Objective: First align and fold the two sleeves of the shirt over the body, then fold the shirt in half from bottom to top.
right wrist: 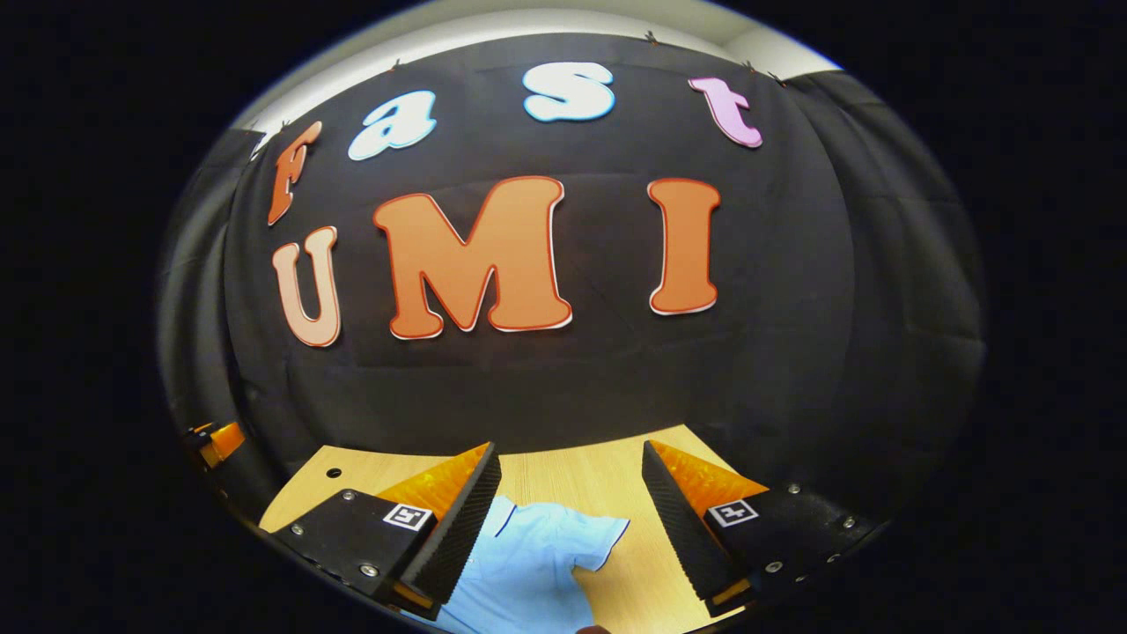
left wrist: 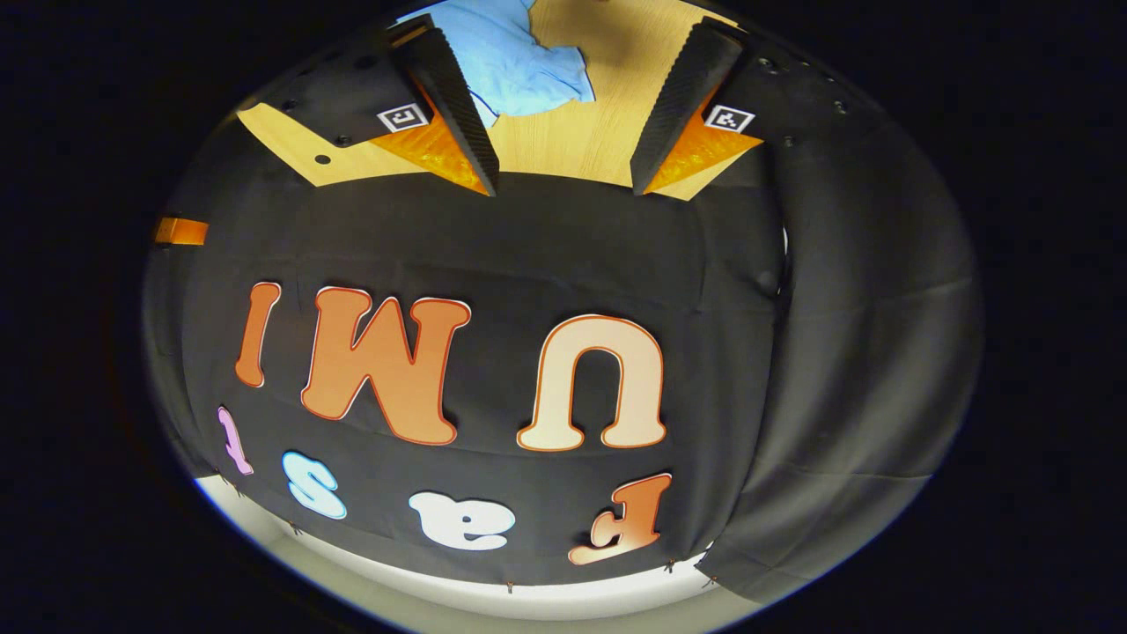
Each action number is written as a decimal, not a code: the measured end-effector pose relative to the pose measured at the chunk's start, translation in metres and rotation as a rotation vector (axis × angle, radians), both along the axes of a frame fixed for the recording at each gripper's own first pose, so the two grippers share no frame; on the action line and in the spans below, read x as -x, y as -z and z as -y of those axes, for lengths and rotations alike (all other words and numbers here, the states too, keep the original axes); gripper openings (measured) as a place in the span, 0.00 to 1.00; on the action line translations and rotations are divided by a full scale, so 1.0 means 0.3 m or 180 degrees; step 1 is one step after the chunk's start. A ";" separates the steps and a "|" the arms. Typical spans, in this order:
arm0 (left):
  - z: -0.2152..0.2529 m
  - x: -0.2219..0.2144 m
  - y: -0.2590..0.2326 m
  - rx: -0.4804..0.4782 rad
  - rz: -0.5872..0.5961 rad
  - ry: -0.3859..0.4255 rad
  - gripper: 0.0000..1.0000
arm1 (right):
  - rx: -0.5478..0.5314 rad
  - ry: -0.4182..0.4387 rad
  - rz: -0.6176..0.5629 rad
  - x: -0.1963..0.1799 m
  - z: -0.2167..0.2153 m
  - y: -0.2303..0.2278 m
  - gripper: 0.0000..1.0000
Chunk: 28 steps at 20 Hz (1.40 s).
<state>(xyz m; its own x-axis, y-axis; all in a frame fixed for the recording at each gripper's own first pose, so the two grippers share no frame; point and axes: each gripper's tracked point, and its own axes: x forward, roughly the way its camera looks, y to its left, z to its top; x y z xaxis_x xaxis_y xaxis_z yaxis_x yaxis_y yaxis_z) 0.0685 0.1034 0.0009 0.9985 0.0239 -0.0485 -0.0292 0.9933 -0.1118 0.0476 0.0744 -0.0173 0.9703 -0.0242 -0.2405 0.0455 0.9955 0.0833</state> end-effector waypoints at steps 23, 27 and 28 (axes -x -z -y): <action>-0.132 -0.020 0.046 -0.0053 -0.0046 -0.0261 0.98 | 0.0219 0.0226 -0.1928 -0.279 0.076 0.563 0.98; -0.188 -0.018 0.090 -0.0066 -0.0140 -0.0357 0.98 | 0.0329 0.0194 -0.2250 -0.313 0.078 0.692 0.98; -0.202 -0.018 0.101 -0.0063 -0.0169 -0.0378 0.98 | 0.0327 0.0207 -0.2343 -0.320 0.080 0.735 0.98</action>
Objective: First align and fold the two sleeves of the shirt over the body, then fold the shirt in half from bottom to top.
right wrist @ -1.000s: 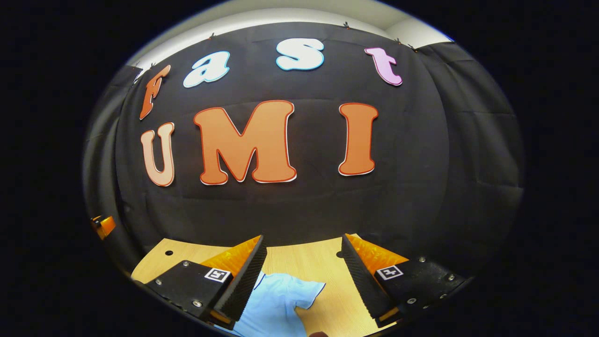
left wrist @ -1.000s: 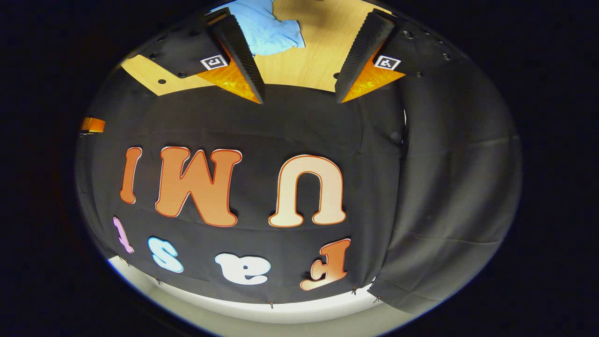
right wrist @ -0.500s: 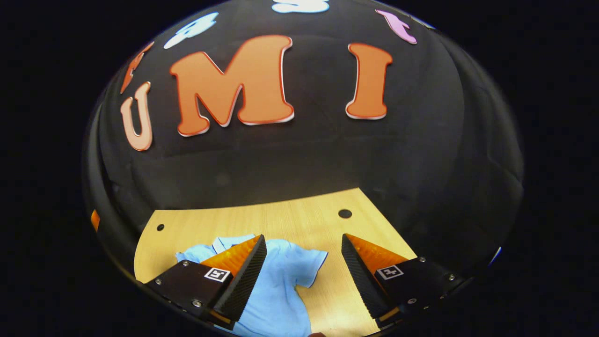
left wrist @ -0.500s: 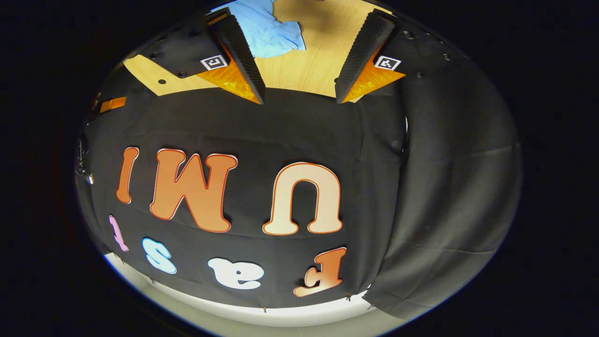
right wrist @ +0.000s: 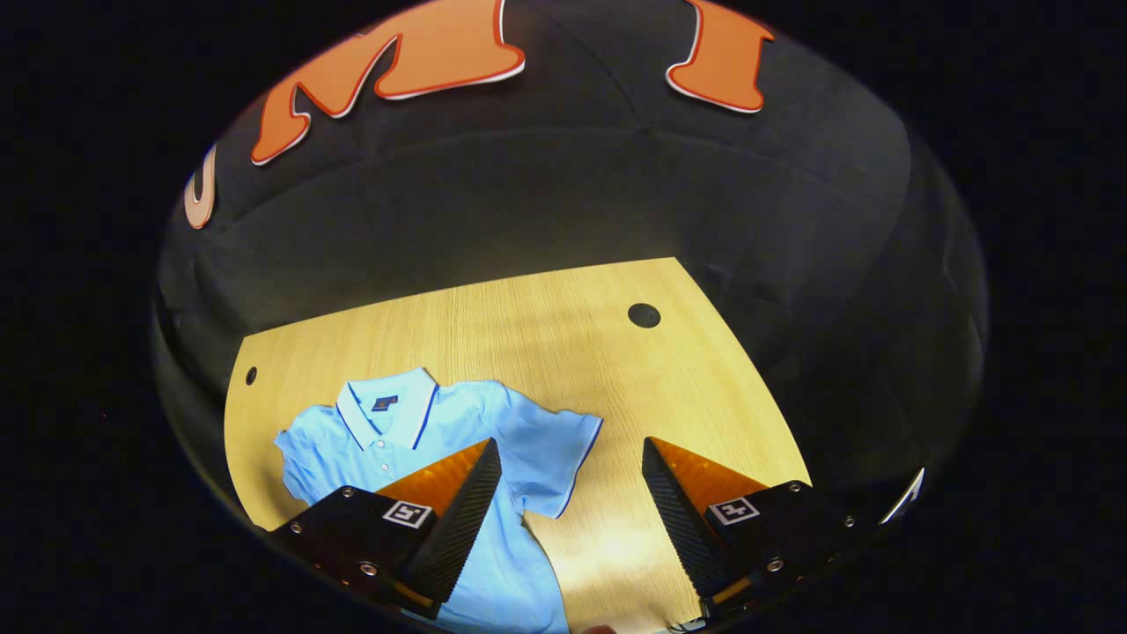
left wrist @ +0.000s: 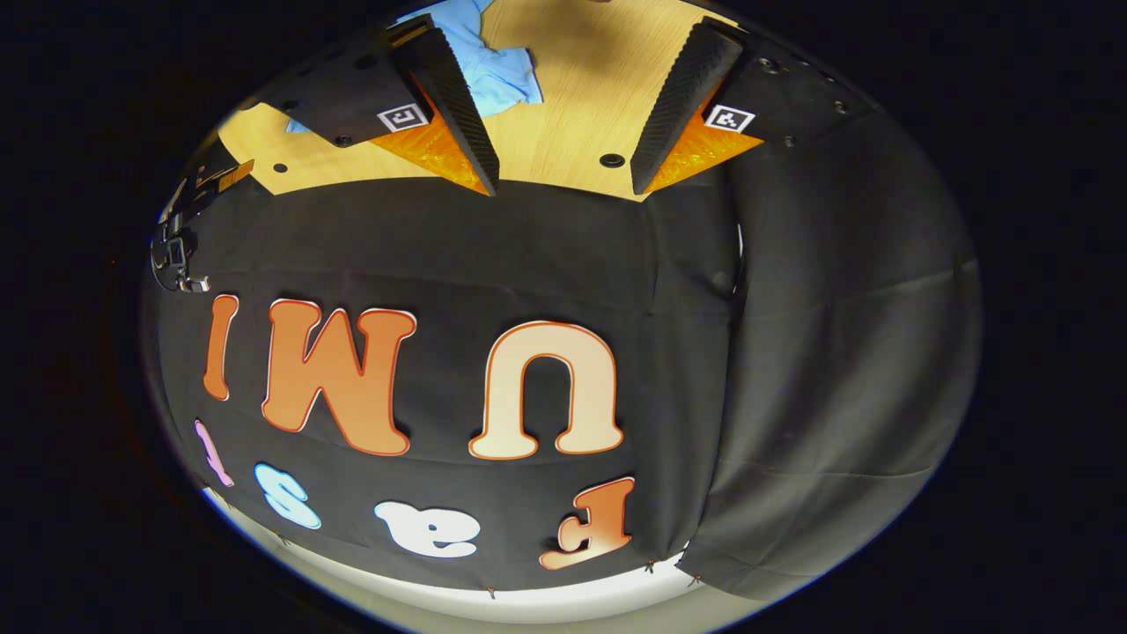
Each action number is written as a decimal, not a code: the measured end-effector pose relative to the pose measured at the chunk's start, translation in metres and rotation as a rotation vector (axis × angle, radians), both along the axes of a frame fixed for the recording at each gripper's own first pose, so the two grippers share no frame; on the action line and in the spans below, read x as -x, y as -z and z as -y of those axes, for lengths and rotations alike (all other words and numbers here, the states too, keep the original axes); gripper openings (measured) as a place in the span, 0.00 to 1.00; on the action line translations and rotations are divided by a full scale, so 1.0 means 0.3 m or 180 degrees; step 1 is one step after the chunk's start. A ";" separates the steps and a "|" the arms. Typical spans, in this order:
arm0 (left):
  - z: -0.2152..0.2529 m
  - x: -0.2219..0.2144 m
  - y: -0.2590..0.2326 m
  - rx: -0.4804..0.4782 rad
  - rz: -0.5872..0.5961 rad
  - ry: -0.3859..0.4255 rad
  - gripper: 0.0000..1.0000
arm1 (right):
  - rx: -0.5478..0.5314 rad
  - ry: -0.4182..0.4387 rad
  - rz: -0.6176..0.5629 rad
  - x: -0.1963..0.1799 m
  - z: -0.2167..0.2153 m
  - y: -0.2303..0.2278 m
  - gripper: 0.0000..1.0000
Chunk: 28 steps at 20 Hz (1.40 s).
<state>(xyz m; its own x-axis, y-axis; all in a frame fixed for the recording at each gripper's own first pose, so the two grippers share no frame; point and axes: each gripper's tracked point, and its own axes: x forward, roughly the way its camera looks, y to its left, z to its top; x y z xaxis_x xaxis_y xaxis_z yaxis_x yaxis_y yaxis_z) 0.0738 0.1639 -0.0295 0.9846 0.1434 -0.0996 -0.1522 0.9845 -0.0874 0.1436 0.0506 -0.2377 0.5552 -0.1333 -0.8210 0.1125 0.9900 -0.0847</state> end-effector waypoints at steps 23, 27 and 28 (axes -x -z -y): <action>-0.094 -0.020 0.188 0.0036 -0.0461 -0.0179 0.98 | -0.0052 0.0150 -0.1155 0.017 0.063 0.551 0.99; -0.089 -0.018 0.210 0.0022 -0.0517 -0.0196 0.98 | -0.0213 0.0152 -0.1192 0.019 0.038 0.556 0.88; -0.086 -0.017 0.213 0.0015 -0.0525 -0.0197 0.95 | -0.0213 0.0163 -0.1160 0.017 0.042 0.550 0.84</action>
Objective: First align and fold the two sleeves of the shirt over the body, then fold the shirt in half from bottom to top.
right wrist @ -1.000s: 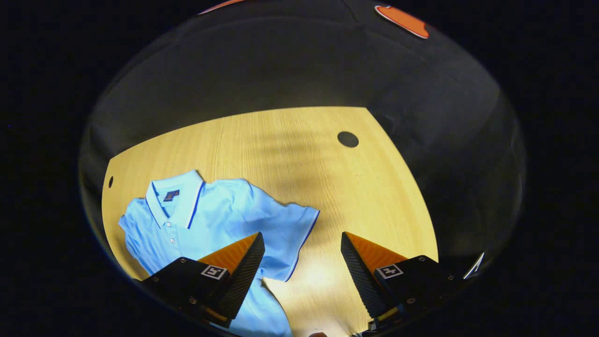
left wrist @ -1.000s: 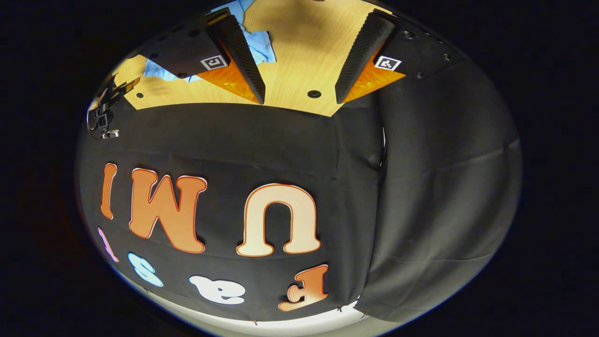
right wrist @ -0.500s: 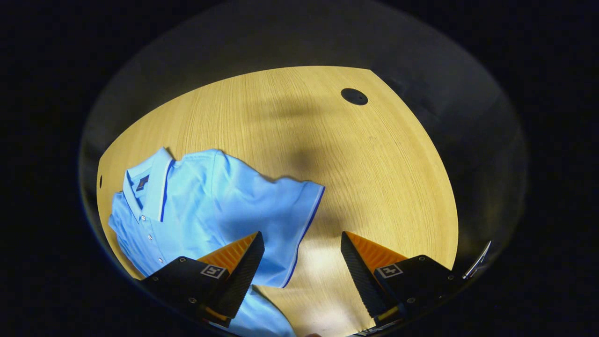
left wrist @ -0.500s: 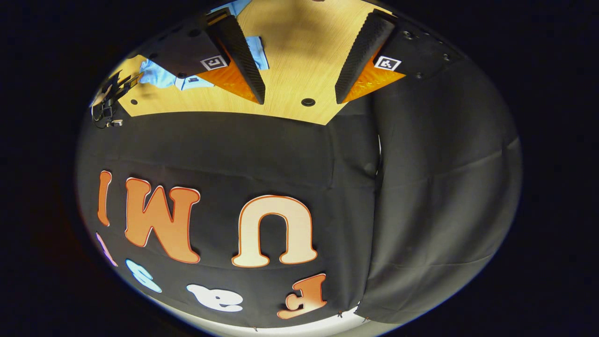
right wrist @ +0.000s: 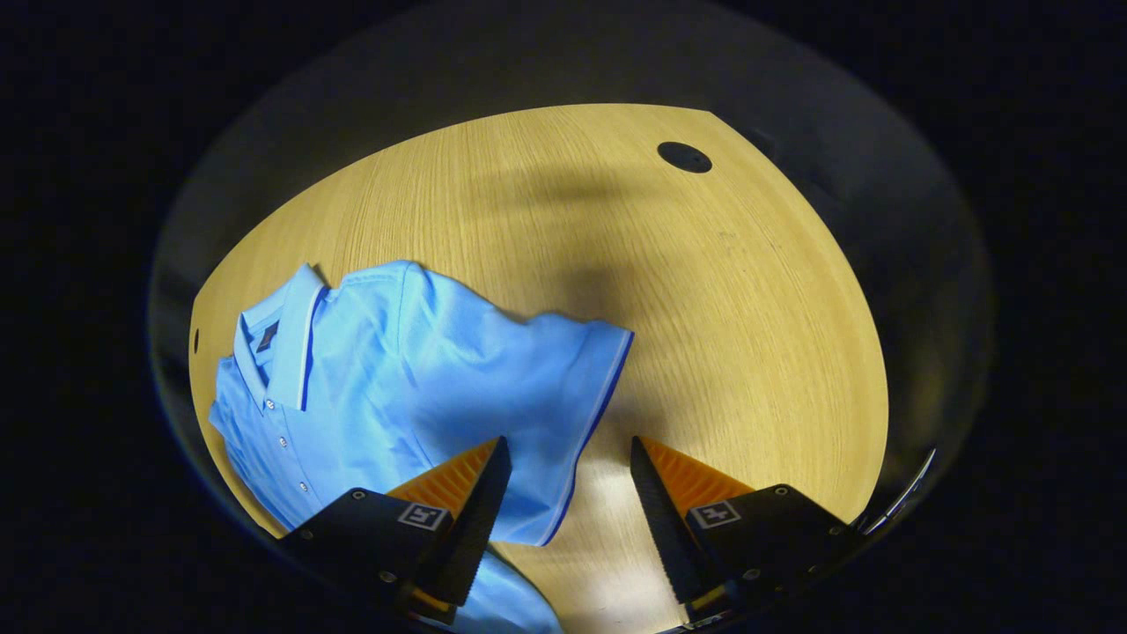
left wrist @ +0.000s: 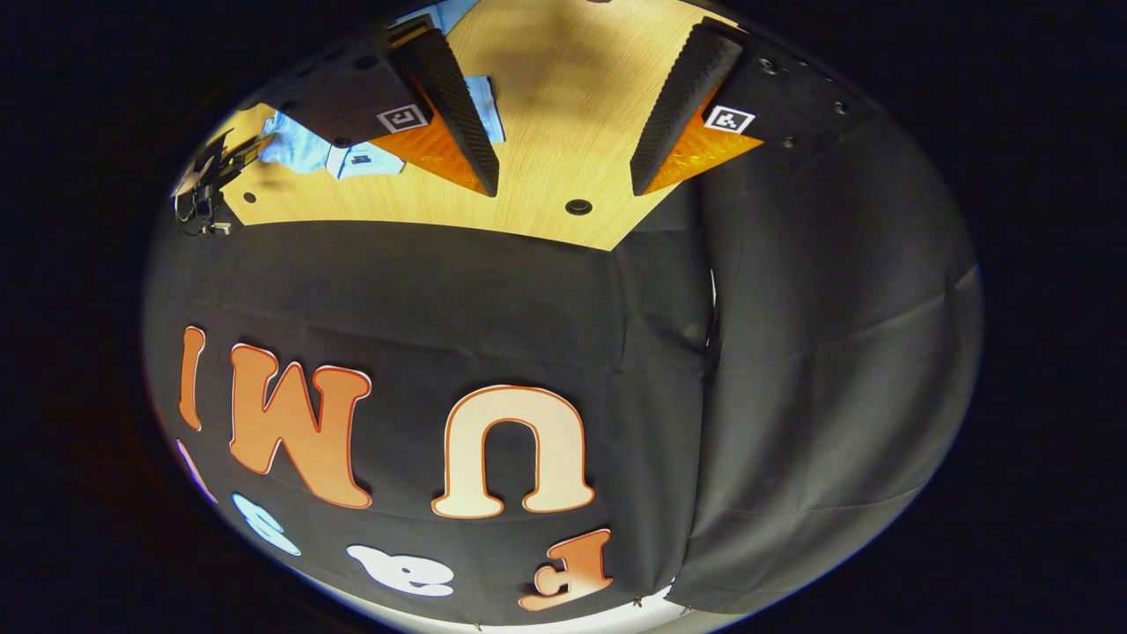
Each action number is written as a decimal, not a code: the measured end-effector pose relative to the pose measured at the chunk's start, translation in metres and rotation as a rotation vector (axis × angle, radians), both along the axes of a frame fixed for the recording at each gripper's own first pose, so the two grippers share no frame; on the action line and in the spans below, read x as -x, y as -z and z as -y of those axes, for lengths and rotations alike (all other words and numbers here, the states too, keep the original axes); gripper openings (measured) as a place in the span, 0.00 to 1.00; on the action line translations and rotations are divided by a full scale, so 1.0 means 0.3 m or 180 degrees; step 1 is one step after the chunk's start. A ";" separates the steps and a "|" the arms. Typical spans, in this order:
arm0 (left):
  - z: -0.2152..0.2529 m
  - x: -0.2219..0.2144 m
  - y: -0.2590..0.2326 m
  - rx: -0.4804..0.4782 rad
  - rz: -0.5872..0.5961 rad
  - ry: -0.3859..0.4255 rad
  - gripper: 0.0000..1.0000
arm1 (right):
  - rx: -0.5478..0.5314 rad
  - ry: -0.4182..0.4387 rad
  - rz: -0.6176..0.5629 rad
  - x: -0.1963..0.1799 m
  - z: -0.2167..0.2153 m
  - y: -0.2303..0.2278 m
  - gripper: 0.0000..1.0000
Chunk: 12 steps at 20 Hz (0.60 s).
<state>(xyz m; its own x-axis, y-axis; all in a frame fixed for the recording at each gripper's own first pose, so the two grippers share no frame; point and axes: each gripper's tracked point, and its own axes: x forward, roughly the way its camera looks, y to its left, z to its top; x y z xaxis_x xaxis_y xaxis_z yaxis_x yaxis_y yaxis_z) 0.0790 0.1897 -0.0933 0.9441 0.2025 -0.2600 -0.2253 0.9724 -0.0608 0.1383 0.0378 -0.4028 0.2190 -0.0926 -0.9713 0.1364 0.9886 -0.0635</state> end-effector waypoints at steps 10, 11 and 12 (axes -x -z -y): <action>0.024 0.016 0.011 0.0054 -0.0047 0.0019 0.98 | -0.0032 0.0012 0.0131 -0.020 -0.027 -0.007 0.02; 0.020 0.020 0.014 0.0044 -0.0043 0.0014 0.98 | -0.0065 0.0020 0.0152 -0.019 -0.035 -0.026 0.01; 0.013 0.022 0.011 0.0041 -0.0037 0.0012 0.98 | -0.0114 0.0008 0.0210 -0.029 -0.052 -0.053 0.01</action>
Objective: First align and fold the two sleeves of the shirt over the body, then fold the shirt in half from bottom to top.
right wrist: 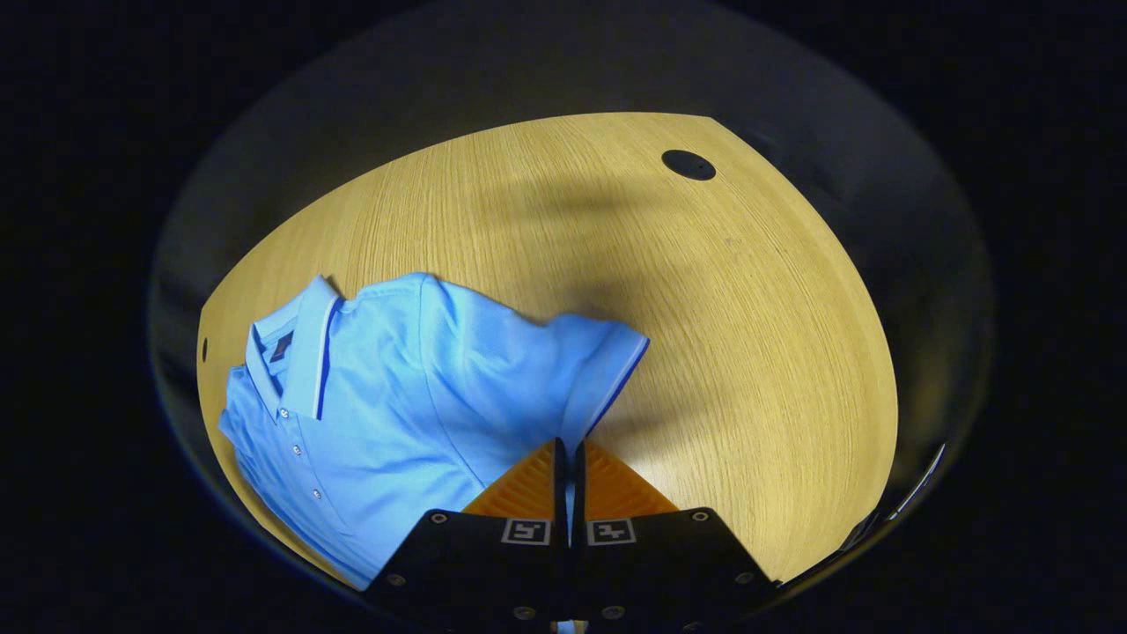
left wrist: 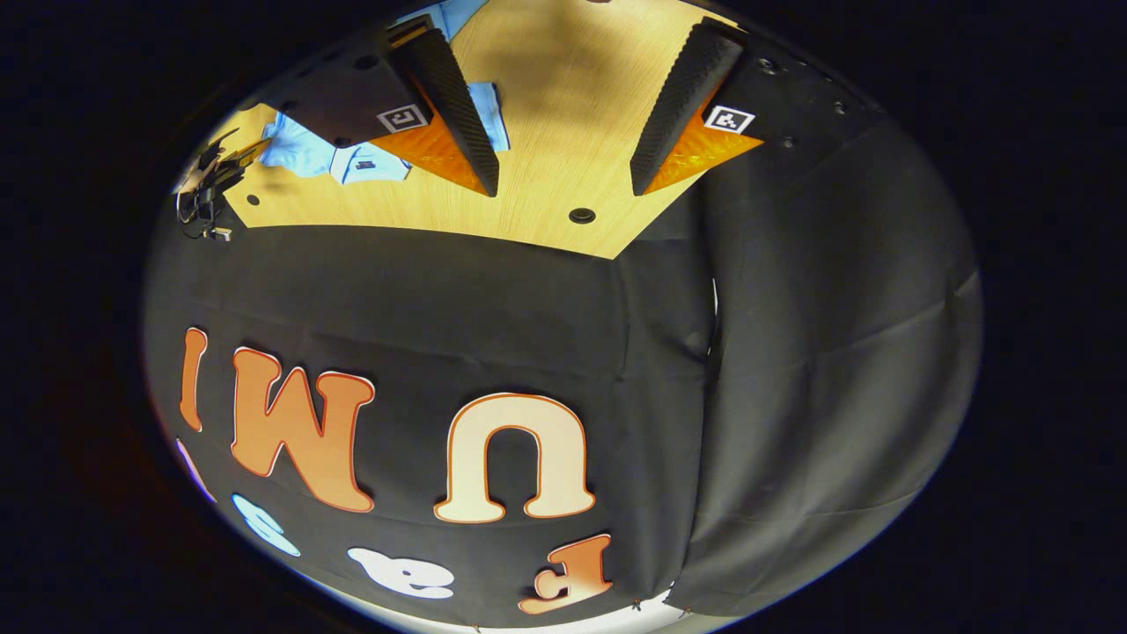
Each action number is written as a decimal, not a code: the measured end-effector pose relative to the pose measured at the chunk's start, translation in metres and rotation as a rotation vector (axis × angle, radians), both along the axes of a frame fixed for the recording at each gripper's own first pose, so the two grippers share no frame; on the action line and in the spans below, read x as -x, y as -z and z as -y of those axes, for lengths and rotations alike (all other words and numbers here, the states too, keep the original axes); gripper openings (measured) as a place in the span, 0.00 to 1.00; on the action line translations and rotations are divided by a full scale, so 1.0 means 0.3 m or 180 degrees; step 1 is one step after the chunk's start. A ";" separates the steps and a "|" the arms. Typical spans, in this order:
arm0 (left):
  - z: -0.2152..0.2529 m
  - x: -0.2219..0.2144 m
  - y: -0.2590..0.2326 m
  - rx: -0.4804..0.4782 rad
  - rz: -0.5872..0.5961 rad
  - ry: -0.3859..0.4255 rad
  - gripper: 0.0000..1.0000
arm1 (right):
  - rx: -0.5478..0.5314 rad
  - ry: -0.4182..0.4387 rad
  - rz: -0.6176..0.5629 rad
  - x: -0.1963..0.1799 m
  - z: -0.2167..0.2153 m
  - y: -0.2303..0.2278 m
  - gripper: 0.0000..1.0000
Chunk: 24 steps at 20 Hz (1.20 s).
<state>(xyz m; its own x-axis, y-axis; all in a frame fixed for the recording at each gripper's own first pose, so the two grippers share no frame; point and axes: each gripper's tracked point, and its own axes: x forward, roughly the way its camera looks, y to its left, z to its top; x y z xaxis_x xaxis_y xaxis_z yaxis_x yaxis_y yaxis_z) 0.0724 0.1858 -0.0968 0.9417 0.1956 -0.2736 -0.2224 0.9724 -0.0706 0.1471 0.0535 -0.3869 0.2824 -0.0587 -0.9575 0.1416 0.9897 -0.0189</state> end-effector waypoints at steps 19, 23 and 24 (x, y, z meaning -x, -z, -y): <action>-0.111 0.020 -0.004 0.0082 0.0034 0.0040 0.98 | -0.0532 -0.1229 0.0398 0.024 -0.727 -0.317 0.00; -0.130 0.024 0.014 0.0124 0.0009 0.0038 1.00 | -0.0615 -0.1329 0.0326 0.056 -0.822 -0.288 0.01; -0.130 0.025 0.017 0.0144 0.0005 0.0044 0.98 | -0.0645 -0.1351 0.0315 0.059 -0.847 -0.279 0.01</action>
